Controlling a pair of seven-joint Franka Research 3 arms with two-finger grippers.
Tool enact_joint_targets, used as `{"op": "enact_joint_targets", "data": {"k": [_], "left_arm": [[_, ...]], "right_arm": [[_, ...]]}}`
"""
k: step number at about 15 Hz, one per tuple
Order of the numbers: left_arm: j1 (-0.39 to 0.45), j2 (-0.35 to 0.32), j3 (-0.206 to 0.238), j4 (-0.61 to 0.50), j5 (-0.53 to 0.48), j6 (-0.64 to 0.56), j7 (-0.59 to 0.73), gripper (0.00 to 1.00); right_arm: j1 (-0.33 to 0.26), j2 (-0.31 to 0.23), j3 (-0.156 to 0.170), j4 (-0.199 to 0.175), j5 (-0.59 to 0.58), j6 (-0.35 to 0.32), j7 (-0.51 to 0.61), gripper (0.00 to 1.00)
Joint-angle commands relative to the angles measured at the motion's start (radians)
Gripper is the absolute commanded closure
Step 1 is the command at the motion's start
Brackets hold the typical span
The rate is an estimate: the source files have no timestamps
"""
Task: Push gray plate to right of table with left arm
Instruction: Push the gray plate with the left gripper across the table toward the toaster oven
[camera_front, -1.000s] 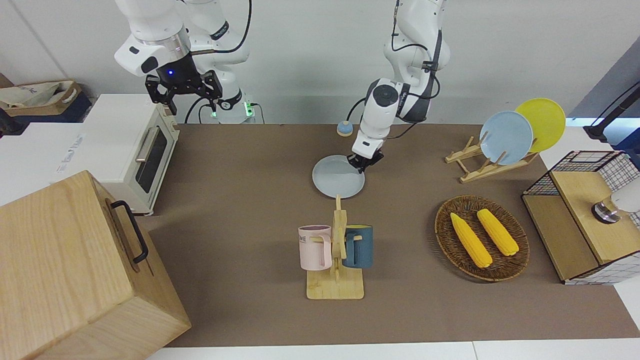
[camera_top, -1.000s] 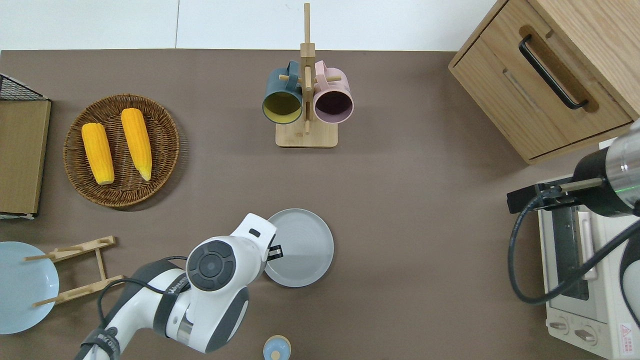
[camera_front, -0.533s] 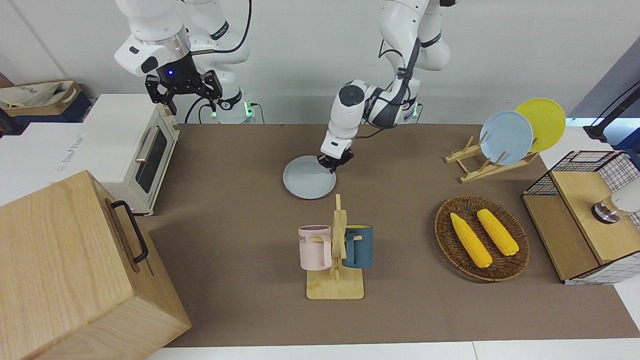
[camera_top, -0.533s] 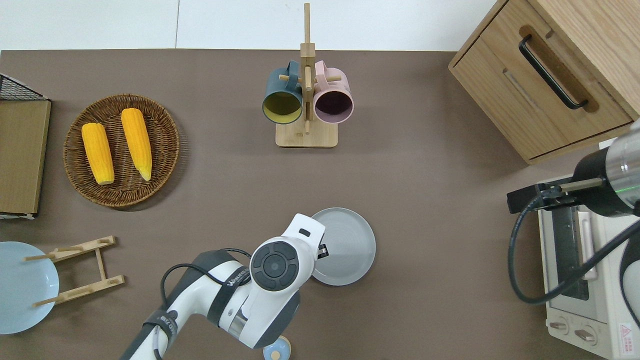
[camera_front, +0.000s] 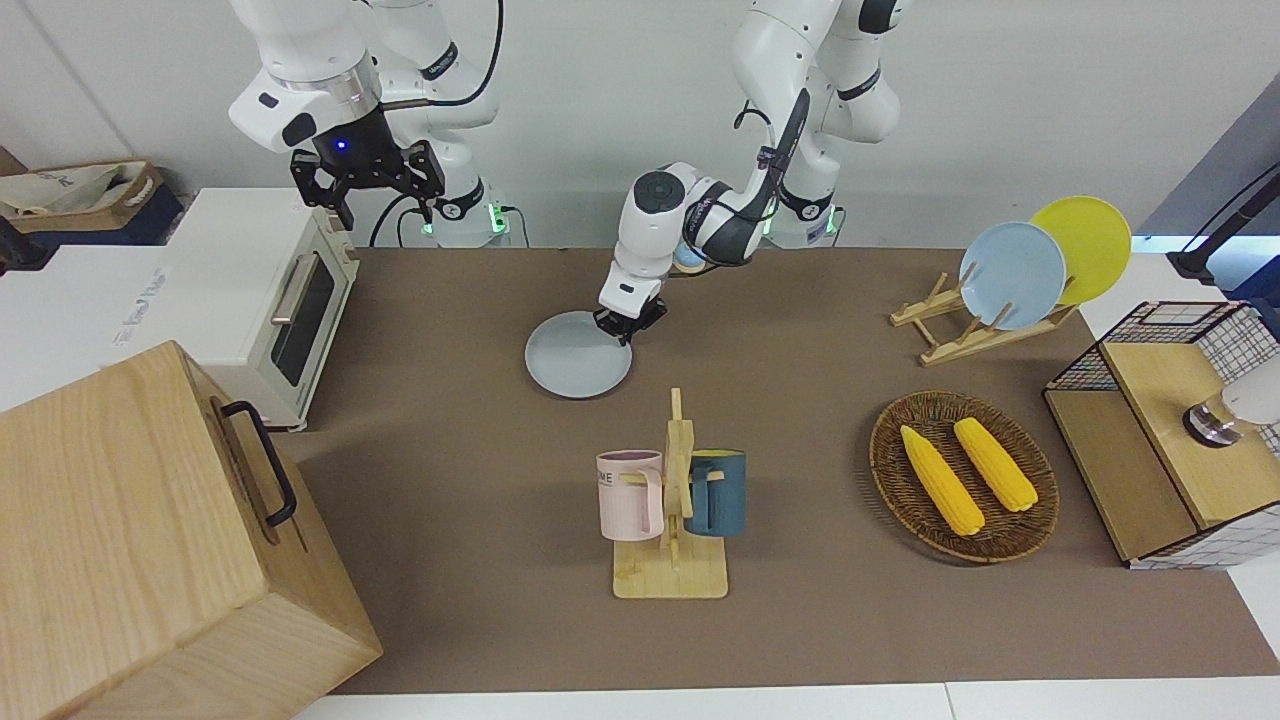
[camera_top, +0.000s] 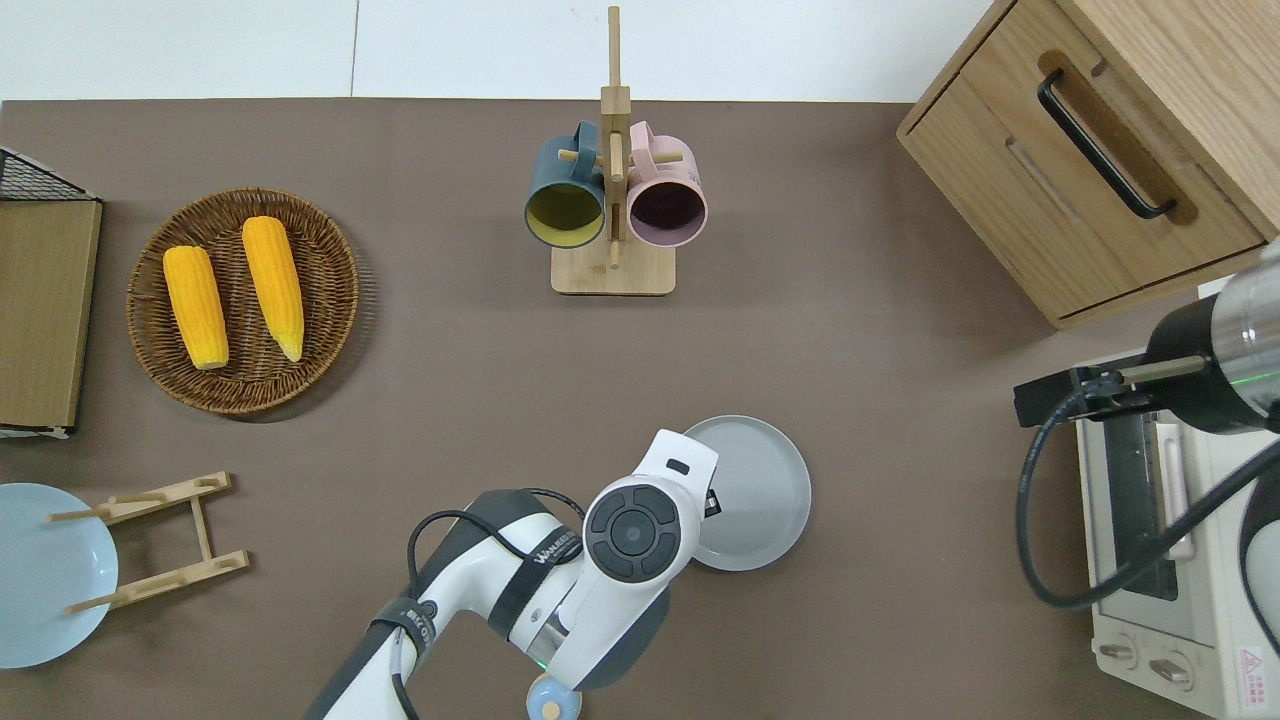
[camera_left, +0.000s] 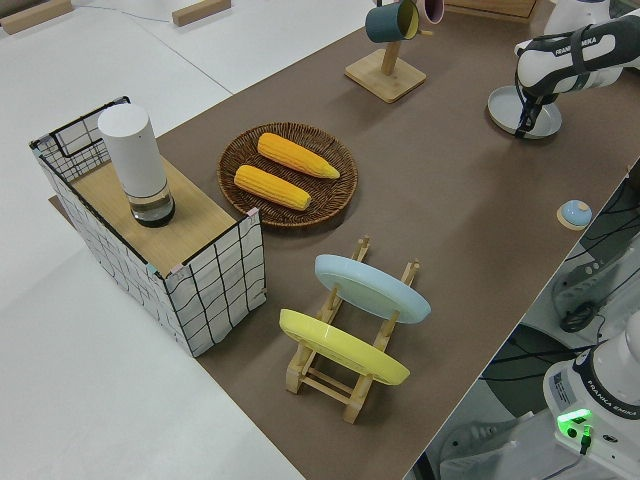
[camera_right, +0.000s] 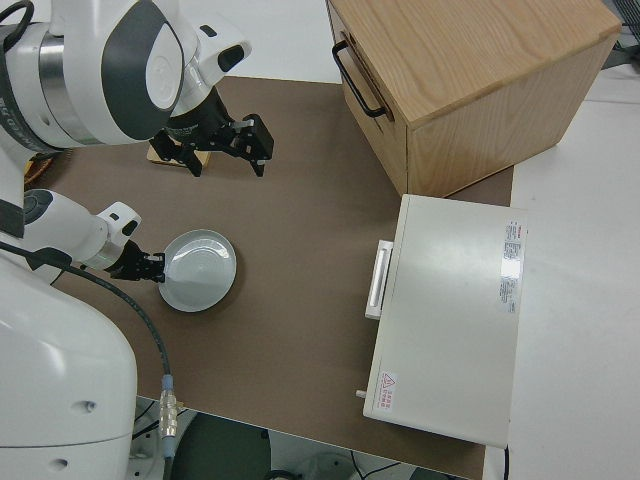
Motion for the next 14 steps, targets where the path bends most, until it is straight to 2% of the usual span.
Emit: {"op": "enact_joint_targets", "data": {"k": [1, 5, 6, 7, 8, 10, 11, 14], "left_arm": [[-0.036, 0.080, 0.002, 0.044, 0.000, -0.002, -0.023, 1.00], [-0.036, 0.074, 0.002, 0.046, 0.001, -0.010, -0.019, 0.98], [-0.032, 0.068, 0.003, 0.046, 0.001, -0.019, -0.014, 0.75], [-0.029, 0.062, 0.003, 0.046, 0.003, -0.037, -0.008, 0.46], [-0.026, 0.051, 0.005, 0.046, 0.003, -0.062, -0.003, 0.26], [-0.019, 0.011, 0.017, 0.046, 0.000, -0.118, 0.059, 0.06], [0.000, -0.010, 0.017, 0.046, -0.009, -0.151, 0.085, 0.02], [0.052, -0.078, 0.013, 0.046, -0.012, -0.246, 0.137, 0.02]], "right_arm": [[-0.011, -0.008, 0.004, -0.001, 0.008, -0.012, -0.003, 0.017], [-0.011, -0.008, 0.004, -0.001, 0.008, -0.012, -0.001, 0.017], [-0.011, -0.008, 0.004, 0.001, 0.008, -0.012, -0.003, 0.017], [-0.011, -0.008, 0.006, 0.001, 0.008, -0.012, -0.003, 0.017], [-0.011, -0.008, 0.004, 0.001, 0.008, -0.012, -0.001, 0.017], [-0.011, -0.008, 0.006, -0.001, 0.008, -0.012, -0.003, 0.017], [-0.011, -0.008, 0.006, 0.001, 0.008, -0.012, -0.001, 0.017], [-0.011, -0.008, 0.006, -0.001, 0.010, -0.012, -0.001, 0.017]]}}
